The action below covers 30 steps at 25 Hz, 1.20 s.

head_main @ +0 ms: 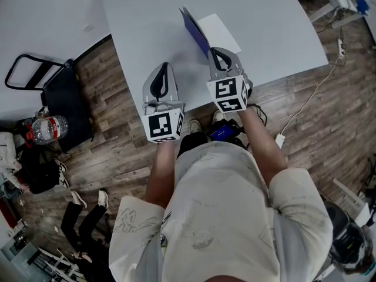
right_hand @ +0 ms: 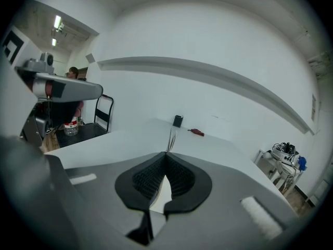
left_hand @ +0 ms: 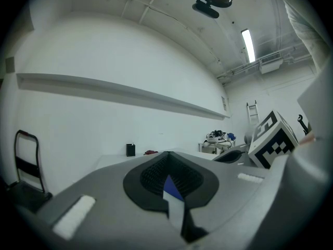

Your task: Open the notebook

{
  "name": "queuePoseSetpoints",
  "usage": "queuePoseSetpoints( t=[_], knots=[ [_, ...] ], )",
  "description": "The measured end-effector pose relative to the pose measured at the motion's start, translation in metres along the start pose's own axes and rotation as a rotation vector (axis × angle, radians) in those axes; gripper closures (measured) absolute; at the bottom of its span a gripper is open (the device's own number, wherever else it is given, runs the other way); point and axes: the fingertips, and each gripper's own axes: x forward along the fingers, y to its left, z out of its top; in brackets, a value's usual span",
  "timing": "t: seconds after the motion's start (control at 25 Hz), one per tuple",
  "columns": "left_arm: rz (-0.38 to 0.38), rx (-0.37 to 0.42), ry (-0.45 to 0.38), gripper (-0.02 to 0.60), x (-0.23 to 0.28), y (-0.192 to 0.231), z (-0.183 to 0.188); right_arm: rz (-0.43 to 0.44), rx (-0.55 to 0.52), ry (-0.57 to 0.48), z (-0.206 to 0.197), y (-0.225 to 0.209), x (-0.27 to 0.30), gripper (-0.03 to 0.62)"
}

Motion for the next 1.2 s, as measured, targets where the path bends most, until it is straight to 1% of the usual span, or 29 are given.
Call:
queuePoseSetpoints(
  t=[0.24,1.2],
  knots=[
    [0.014,-0.001,0.003,0.563,-0.002,0.002,-0.001,0.024,-0.061,-0.003,-0.001,0.01,0.001,0.588],
    [0.041,-0.002,0.011,0.563,-0.004,0.006,-0.001,0.125,-0.119,0.002,-0.003,0.04,0.003,0.588]
  ],
)
